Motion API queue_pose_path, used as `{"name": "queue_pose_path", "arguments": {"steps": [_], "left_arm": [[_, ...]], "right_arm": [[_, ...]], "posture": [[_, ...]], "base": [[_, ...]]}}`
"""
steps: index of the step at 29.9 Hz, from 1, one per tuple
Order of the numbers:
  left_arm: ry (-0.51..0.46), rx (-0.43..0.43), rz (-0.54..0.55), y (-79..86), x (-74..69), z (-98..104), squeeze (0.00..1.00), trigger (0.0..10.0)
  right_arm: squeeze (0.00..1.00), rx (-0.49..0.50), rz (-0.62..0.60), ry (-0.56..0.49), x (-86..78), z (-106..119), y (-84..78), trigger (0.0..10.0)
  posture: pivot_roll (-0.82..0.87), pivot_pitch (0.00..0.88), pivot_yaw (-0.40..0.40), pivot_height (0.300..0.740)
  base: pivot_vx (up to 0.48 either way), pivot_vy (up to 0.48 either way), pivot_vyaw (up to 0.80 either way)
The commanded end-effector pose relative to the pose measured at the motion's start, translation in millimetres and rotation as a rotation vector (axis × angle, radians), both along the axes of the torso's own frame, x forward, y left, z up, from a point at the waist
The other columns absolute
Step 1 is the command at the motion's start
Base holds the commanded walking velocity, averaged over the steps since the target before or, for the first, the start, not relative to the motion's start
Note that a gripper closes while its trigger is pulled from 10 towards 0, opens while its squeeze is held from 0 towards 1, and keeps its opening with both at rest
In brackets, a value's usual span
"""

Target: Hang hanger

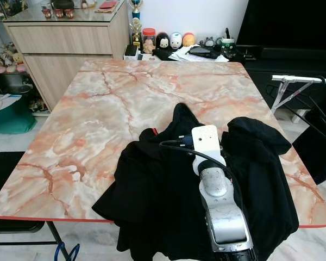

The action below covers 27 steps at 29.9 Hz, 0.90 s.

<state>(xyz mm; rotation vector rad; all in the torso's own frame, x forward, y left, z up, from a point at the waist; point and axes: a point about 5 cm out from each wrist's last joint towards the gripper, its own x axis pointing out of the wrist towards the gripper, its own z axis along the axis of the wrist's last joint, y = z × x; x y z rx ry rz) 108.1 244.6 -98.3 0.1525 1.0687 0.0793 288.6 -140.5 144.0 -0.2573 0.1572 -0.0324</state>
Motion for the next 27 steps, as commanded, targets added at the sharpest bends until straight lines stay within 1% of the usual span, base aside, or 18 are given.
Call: {"name": "queue_pose_path", "arguments": {"steps": [1,6,12,27], "left_arm": [[0.016,0.006,-0.012,2.1,-2.4,-0.3,0.0,10.0],[0.017,0.005,-0.015,2.3,-2.3,-0.2,0.0,10.0],[0.017,0.006,-0.016,2.9,-2.7,-0.1,0.0,10.0],[0.011,0.008,-0.009,4.1,-2.4,0.4,0.0,10.0]], "right_arm": [[0.0,-0.008,-0.003,-0.019,-0.8,4.8,0.7,10.0],[0.0,-0.007,-0.008,-0.021,-0.6,3.2,0.8,10.0],[0.0,0.001,-0.012,-0.028,-0.1,3.1,1.8,10.0],[0.0,0.013,-0.034,-0.048,4.4,3.1,0.6,10.0]], "posture": [[0.01,0.0,-0.004,0.74],[0.02,0.0,-0.003,0.74],[0.02,0.0,-0.002,0.74],[0.02,0.0,-0.002,0.74]], "base": [[0.0,0.0,0.0],[-0.144,0.0,0.0],[-0.249,0.0,0.0],[-0.303,0.0,0.0]]}}
